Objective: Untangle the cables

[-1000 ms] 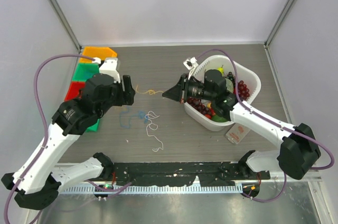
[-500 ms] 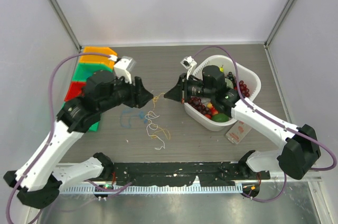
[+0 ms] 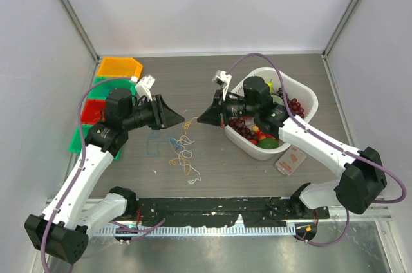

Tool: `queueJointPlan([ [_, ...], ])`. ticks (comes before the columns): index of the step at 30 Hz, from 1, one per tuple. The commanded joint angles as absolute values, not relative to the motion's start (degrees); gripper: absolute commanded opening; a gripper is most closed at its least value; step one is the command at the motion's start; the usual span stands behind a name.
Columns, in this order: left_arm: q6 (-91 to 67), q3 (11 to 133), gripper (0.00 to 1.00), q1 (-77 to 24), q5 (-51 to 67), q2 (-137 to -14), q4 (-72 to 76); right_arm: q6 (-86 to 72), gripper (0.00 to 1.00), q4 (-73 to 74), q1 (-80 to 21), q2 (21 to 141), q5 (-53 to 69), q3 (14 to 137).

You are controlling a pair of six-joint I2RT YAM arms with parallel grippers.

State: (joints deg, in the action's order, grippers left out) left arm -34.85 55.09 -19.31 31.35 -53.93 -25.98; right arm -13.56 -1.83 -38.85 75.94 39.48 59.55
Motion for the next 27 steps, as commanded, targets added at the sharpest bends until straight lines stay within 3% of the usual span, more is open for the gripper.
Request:
queueJointPlan([
  [1, -39.1, 53.9, 0.37, -18.5, 43.4, -53.8, -17.6, -8.8, 0.01, -1.8, -38.7, 78.4, 45.4, 64.7],
  [6, -38.8, 53.4, 0.28, -18.5, 46.9, -54.5, -16.9, -8.8, 0.01, -1.5, -38.7, 80.0, 48.4, 65.8],
  [12, -35.3, 54.5, 0.24, -18.5, 44.9, -55.5, -22.1, -9.2, 0.01, -1.7, -38.7, 79.9, 49.4, 66.0],
  [23, -28.4, 59.0, 0.36, -18.5, 41.6, -56.9, -30.9, -9.1, 0.01, -1.4, -38.7, 79.5, 50.6, 65.7],
  [27, -28.8, 58.8, 0.34, -18.5, 43.9, -57.4, -30.3, -9.2, 0.01, -1.8, -38.7, 79.6, 51.5, 65.7],
])
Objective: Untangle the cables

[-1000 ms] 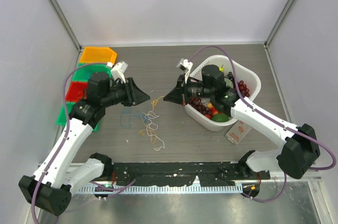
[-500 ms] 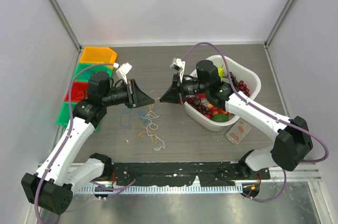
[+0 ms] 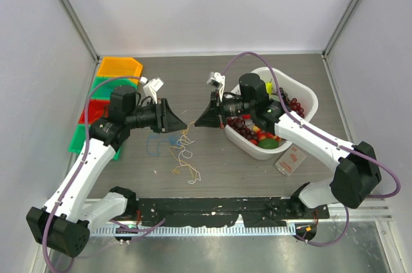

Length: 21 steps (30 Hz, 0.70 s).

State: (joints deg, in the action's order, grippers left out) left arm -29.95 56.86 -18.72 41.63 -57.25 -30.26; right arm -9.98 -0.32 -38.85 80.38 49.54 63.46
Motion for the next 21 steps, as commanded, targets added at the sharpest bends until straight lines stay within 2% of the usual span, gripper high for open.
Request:
queueJointPlan([
  [1, -28.6, 58.9, 0.32, -18.5, 44.3, -57.6, -30.6, -9.2, 0.01, -1.8, -38.7, 79.7, 51.8, 65.8],
  [11, -28.4, 58.5, 0.21, -18.5, 50.4, -58.2, -30.3, -9.9, 0.01, -3.5, -38.8, 79.3, 53.3, 65.3],
  [21, -29.0, 57.1, 0.2, -18.5, 53.6, -57.2, -29.8, -10.1, 0.01, -3.7, -38.7, 79.5, 53.3, 65.3],
])
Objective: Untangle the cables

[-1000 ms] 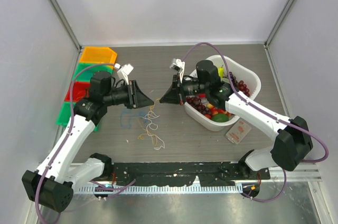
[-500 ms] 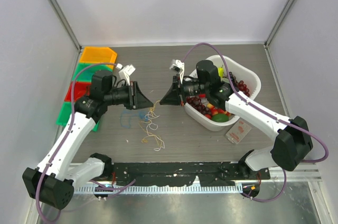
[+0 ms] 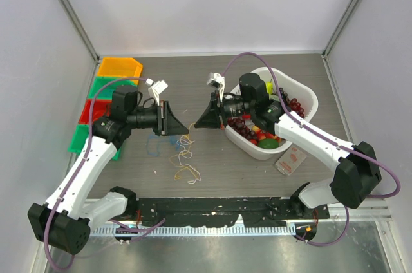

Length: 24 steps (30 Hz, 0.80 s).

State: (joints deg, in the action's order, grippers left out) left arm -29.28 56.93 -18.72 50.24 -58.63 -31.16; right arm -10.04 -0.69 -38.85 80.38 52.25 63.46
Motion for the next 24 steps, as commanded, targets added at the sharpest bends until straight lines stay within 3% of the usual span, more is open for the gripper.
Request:
queueJointPlan([
  [1, -29.2, 57.2, 0.2, -18.5, 53.6, -57.3, -29.7, -10.0, 0.01, -3.8, -38.7, 79.5, 53.3, 65.3],
  [7, -28.6, 57.9, 0.17, -18.5, 53.4, -58.0, -31.1, -10.1, 0.01, -3.8, -38.7, 79.6, 53.3, 65.3],
  [12, -28.0, 57.7, 0.06, -18.5, 50.4, -57.2, -31.1, -10.6, 0.01, -3.7, -38.7, 79.4, 51.5, 65.7],
  [13, -27.7, 57.7, 0.0, -18.5, 49.0, -56.6, -31.3, -11.7, 0.01, -3.5, -38.7, 79.4, 50.5, 65.8],
  [15, -27.8, 57.4, 0.0, -18.5, 43.9, -54.5, -30.9, -14.0, 0.01, -1.6, -38.9, 79.7, 45.1, 66.8],
  [18, -30.7, 55.0, 0.0, -18.5, 35.4, -50.1, -27.3, -21.9, 0.33, 8.8, -39.3, 79.9, 20.0, 71.6],
  [20, -31.7, 54.7, 0.0, -18.5, 31.5, -48.6, -27.4, -28.8, 0.45, 14.2, -39.6, 78.8, 11.8, 72.6],
  [24, -34.4, 54.0, 0.0, -18.5, 24.5, -46.9, -26.8, -39.3, 0.51, 12.4, -46.8, 77.0, 3.4, 70.5],
])
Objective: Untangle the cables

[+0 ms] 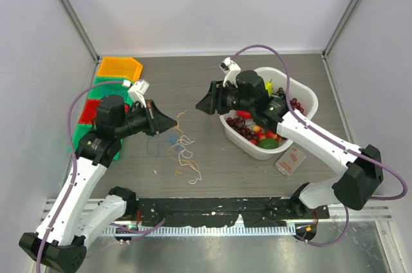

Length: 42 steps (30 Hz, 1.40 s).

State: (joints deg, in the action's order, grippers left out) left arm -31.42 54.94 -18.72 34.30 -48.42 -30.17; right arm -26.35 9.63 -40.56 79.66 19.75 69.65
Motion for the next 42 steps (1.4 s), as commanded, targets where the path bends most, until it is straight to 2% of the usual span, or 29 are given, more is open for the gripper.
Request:
queueJointPlan([
  [1, -34.7, 53.9, 0.0, -18.5, 23.0, -46.4, -26.5, -39.9, 0.51, 11.8, -47.9, 77.2, 1.5, 70.5],
  [6, -36.7, 54.1, 0.0, -18.5, 17.6, -45.2, -28.1, -40.8, 0.48, 3.9, -56.1, 75.7, -9.4, 67.3],
  [13, -38.8, 54.8, 0.0, -18.5, 17.5, -46.4, -29.6, -38.7, 0.29, -4.7, -59.2, 79.4, -8.4, 66.0],
  [31, -41.2, 55.4, 0.0, -18.5, 18.7, -48.0, -28.9, -38.4, 0.26, -8.9, -60.5, 83.9, -4.8, 67.9],
  [42, -42.2, 55.7, 0.0, -18.5, 20.9, -47.9, -28.5, -37.5, 0.19, -8.2, -60.6, 86.0, -5.0, 69.7],
])
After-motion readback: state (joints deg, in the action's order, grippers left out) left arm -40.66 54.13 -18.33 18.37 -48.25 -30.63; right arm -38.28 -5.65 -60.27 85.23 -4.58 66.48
